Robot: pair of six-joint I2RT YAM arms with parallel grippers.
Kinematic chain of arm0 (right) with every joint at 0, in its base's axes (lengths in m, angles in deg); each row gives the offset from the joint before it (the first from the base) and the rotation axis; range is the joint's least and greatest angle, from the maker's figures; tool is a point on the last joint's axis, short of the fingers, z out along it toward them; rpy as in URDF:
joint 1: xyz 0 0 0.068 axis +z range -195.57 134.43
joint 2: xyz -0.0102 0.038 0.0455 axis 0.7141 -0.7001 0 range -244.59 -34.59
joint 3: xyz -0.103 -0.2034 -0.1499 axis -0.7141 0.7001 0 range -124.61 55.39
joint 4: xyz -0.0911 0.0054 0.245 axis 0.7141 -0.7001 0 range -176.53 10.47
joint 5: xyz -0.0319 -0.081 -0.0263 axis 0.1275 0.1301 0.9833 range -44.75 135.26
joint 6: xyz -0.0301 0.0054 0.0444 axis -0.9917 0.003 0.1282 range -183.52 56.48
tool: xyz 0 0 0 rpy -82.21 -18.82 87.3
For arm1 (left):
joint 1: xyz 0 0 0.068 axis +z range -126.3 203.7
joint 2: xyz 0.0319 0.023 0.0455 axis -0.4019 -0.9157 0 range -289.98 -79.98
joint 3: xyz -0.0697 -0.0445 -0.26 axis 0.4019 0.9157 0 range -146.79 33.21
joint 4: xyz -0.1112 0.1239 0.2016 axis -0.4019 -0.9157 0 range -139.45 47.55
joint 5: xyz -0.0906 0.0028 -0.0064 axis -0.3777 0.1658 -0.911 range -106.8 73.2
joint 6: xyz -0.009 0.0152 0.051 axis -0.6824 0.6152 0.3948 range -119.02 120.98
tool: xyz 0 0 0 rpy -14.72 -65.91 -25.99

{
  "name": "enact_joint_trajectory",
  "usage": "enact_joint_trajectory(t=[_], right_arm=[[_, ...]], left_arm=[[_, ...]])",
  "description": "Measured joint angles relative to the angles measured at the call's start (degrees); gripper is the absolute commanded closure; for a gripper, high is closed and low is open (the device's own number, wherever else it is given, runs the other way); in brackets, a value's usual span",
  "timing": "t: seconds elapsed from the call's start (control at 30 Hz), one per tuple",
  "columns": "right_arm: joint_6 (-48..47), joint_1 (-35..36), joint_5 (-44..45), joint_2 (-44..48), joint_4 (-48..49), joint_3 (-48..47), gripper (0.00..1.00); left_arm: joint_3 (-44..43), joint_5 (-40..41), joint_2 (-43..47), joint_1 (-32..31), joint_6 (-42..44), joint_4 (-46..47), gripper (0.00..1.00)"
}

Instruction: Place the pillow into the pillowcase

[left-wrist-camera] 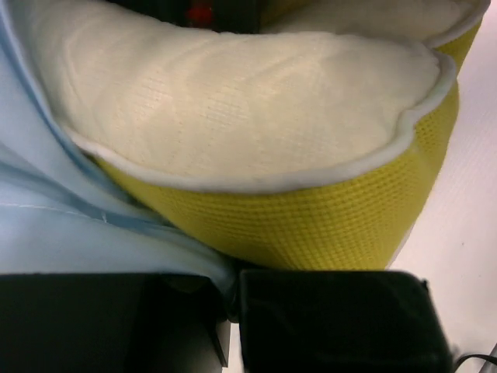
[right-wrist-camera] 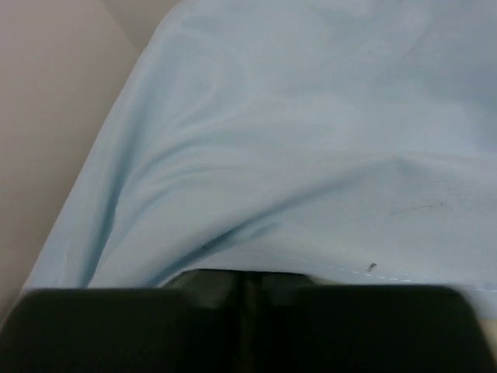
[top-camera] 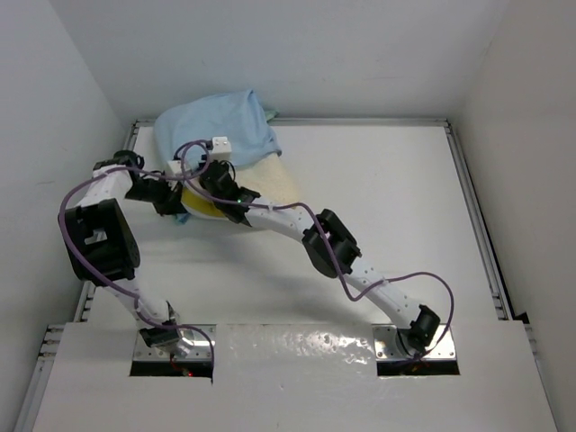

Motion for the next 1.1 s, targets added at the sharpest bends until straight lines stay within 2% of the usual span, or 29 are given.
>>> enact_joint_trajectory(t=[0.07, 0.13, 0.23, 0.4, 0.43, 0.47, 0.5, 0.53, 0.57, 0.6, 0.63, 0.67, 0.73, 0.77, 0.93, 1.03, 1.1], right_arm=[[-2.0, 0.0, -2.1, -0.3, 1.6, 0.8, 0.3], [-6.0, -0.3, -6.0, 1.8, 4.5, 5.4, 0.01], [-11.7, -0.5, -12.4, 9.2, 5.5, 17.6, 0.01], [-14.4, 0.5, -21.6, 24.0, 2.5, 32.1, 0.01], [-14.7, 0.6, -23.5, 28.1, 2.0, 35.1, 0.05], [-15.0, 0.7, -24.9, 31.7, 1.7, 37.5, 0.25], [-15.5, 0.6, -25.9, 35.5, 1.5, 39.7, 0.31], [-15.3, 0.3, -27.1, 39.6, 1.6, 42.4, 0.32], [-14.9, -0.1, -27.4, 43.2, 1.4, 44.6, 0.28], [-14.1, -0.8, -27.6, 46.6, 1.8, 46.9, 0.25], [-13.2, -2.1, -27.9, 49.6, 2.2, 49.3, 0.23], [-11.8, -3.8, -28.4, 52.2, 2.0, 51.4, 0.22], [-7.5, -7.7, -29.0, 54.1, 0.6, 53.1, 0.22], [-5.6, -11.9, -29.7, 53.7, -0.3, 53.4, 0.22], [-1.8, -24.8, -34.2, 44.7, -6.7, 52.3, 0.18], [-2.1, -26.1, -37.8, 38.9, -10.3, 52.3, 0.16], [-2.0, -25.2, -40.7, 36.3, -11.7, 52.3, 0.16]], left_arm=[[0.0, -0.5, -0.7, 0.9, 0.4, -0.8, 1.0], [-0.1, -1.4, -2.4, 3.1, 0.1, -3.5, 1.0], [-1.1, -2.1, -7.5, 6.8, -1.4, -7.6, 0.98], [-2.1, 0.6, -12.0, 10.8, -4.5, -10.4, 1.0], [-2.4, 1.7, -12.0, 11.1, -5.7, -10.7, 1.0], [-3.0, 2.7, -12.0, 11.3, -6.7, -10.9, 1.0], [-3.6, 4.0, -12.0, 11.5, -7.8, -10.8, 1.0], [-4.2, 4.9, -12.0, 11.6, -8.9, -10.6, 0.98], [-4.8, 6.1, -12.0, 11.6, -9.8, -10.4, 0.92], [-5.6, 7.1, -12.0, 11.6, -10.5, -10.4, 0.61], [-6.4, 8.1, -12.0, 11.6, -10.8, -10.4, 0.26], [-7.3, 9.1, -12.0, 11.6, -11.3, -10.8, 0.03], [-9.9, 10.8, -12.1, 11.7, -11.5, -12.7, 0.0], [-11.3, 11.4, -12.1, 11.7, -11.5, -13.7, 0.0], [-24.6, 11.4, -11.5, 11.9, -12.4, -17.6, 0.0], [-37.5, 9.4, -10.9, 10.1, -16.3, -15.6, 0.0], [-43.0, 12.6, -9.1, 4.7, -19.3, -11.7, 0.0]])
